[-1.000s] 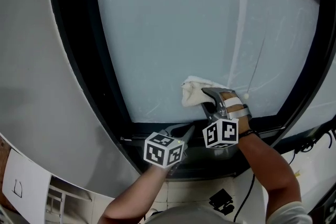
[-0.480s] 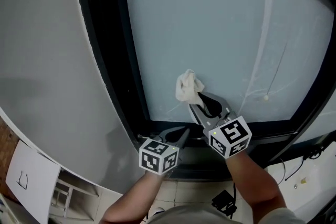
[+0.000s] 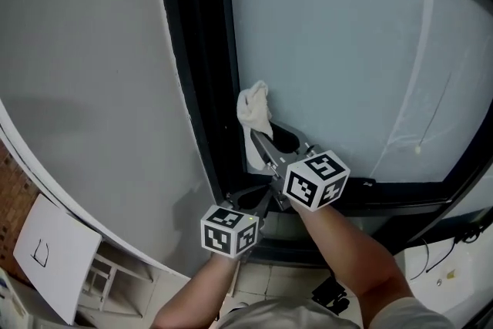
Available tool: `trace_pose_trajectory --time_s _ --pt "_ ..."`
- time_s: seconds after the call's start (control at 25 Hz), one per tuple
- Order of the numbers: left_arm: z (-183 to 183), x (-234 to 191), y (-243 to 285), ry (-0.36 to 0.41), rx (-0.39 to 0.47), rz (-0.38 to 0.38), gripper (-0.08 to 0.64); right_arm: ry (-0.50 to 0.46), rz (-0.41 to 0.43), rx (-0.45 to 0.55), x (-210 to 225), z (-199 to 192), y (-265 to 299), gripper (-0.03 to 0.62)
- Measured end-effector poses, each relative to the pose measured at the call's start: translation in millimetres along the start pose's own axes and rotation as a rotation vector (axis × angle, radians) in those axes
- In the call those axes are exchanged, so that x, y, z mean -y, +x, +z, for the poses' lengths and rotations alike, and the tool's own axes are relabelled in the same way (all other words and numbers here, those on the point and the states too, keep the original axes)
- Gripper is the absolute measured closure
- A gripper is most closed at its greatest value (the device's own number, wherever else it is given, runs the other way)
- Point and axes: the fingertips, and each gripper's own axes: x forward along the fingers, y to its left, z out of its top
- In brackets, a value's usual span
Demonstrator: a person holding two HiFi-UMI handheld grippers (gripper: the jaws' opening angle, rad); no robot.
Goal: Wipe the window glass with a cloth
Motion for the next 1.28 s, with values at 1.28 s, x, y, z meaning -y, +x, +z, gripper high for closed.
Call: trace_pose_trajectory --time_s 1.28 --pt "-14 43 38 0.053 -0.042 -0.096 0.543 -0.013 -0.159 -0.025 67 8 -32 0.488"
